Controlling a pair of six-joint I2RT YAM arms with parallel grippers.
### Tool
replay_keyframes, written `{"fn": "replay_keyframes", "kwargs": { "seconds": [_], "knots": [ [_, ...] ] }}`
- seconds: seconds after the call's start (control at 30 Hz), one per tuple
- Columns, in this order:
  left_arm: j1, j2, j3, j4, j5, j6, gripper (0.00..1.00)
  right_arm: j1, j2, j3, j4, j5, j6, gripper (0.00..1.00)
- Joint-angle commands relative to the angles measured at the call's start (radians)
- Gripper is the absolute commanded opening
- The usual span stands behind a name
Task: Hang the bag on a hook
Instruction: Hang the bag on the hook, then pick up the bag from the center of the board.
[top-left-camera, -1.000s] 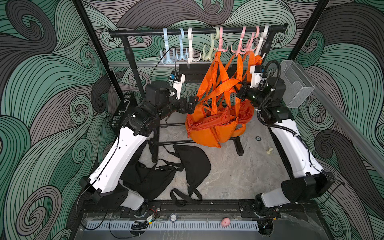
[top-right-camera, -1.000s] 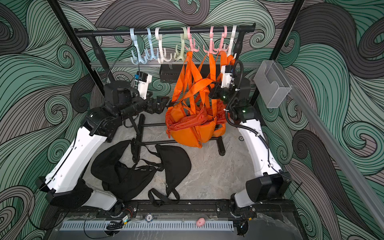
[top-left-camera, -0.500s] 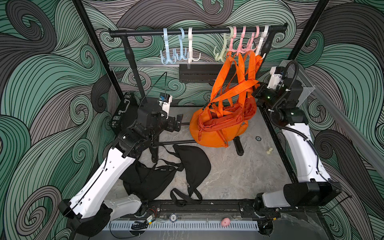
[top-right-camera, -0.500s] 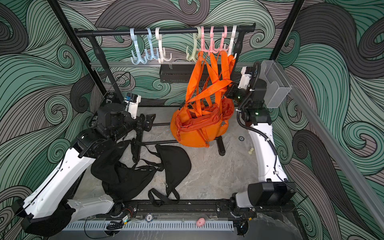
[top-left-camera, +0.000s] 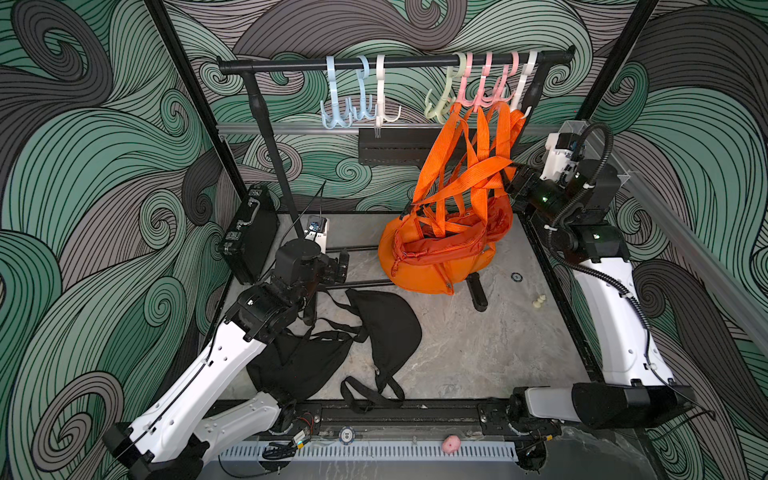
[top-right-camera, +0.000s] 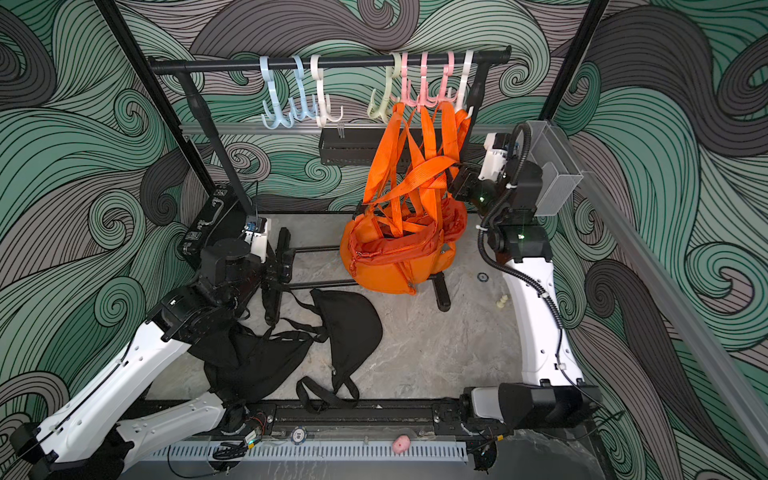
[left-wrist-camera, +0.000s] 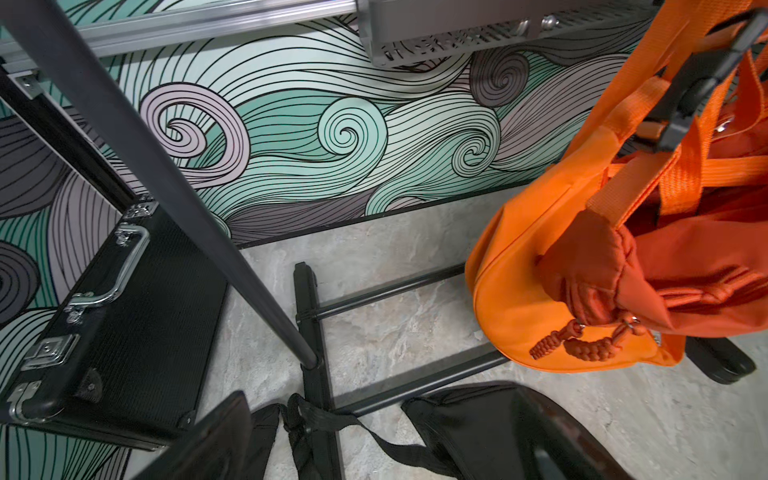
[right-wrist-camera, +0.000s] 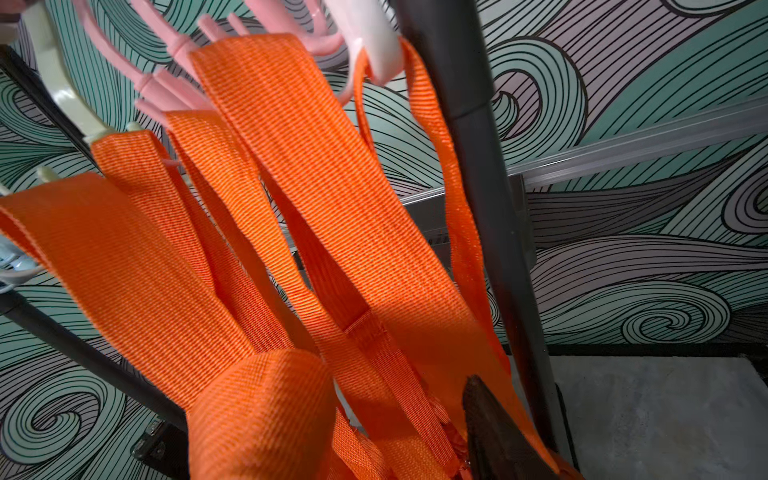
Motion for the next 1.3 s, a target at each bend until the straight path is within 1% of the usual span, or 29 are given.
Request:
{"fn": "replay_keyframes", "kwargs": {
  "seconds": [0.0, 0.13, 0.2, 0.37, 0.5, 0.57, 0.67, 0.7, 0.8, 0.87, 0.93, 1.03, 1.13, 1.27],
  "knots": [
    [0.011, -0.039, -0.047, 0.069, -0.086, -0.004, 0.99, 0.041, -0.061, 0.002, -0.030, 0.076, -0.050, 0.62],
    [0.011, -0.083, -0.121, 0.121, -0.162, -0.009, 0.99, 0.090, -0.139, -0.036, -0.034, 0.215, -0.066, 0.73],
    [0.013, -0.106, -0.150, 0.148, -0.185, -0.007, 0.99, 0.133, -0.166, -0.055, -0.031, 0.239, -0.088, 0.77],
    [0.013, -0.141, -0.200, 0.180, -0.212, -0.015, 0.99, 0.350, -0.223, -0.102, -0.056, 0.385, -0.195, 0.80],
    [0.013, -0.160, -0.226, 0.197, -0.230, -0.016, 0.98, 0.548, -0.283, -0.225, -0.056, 0.483, -0.235, 0.81],
    [0.013, -0.172, -0.235, 0.207, -0.253, -0.015, 0.99, 0.629, -0.301, -0.286, -0.092, 0.521, -0.232, 0.81],
    [0.013, -0.199, -0.261, 0.235, -0.288, -0.019, 0.99, 0.770, -0.316, -0.447, -0.067, 0.517, -0.183, 0.82],
    [0.013, -0.208, -0.271, 0.243, -0.297, -0.019, 0.99, 0.836, -0.306, -0.496, -0.036, 0.525, -0.177, 0.82],
    [0.013, -0.227, -0.280, 0.258, -0.327, -0.020, 0.99, 0.985, -0.241, -0.612, 0.003, 0.541, -0.148, 0.82],
    [0.013, -0.235, -0.285, 0.264, -0.335, -0.019, 0.99, 1.045, -0.186, -0.668, 0.036, 0.500, -0.117, 0.81],
    [0.013, -0.242, -0.291, 0.268, -0.339, -0.021, 0.99, 1.107, -0.125, -0.697, 0.052, 0.449, -0.119, 0.81],
    [0.012, -0.245, -0.294, 0.270, -0.342, -0.019, 0.99, 1.178, -0.003, -0.706, 0.043, 0.368, -0.121, 0.80],
    [0.013, -0.249, -0.295, 0.274, -0.342, -0.017, 0.99, 1.236, 0.118, -0.705, 0.074, 0.274, -0.116, 0.79],
    [0.014, -0.250, -0.296, 0.273, -0.349, -0.015, 0.99, 1.311, 0.295, -0.642, 0.015, 0.274, -0.145, 0.76]
  ]
}}
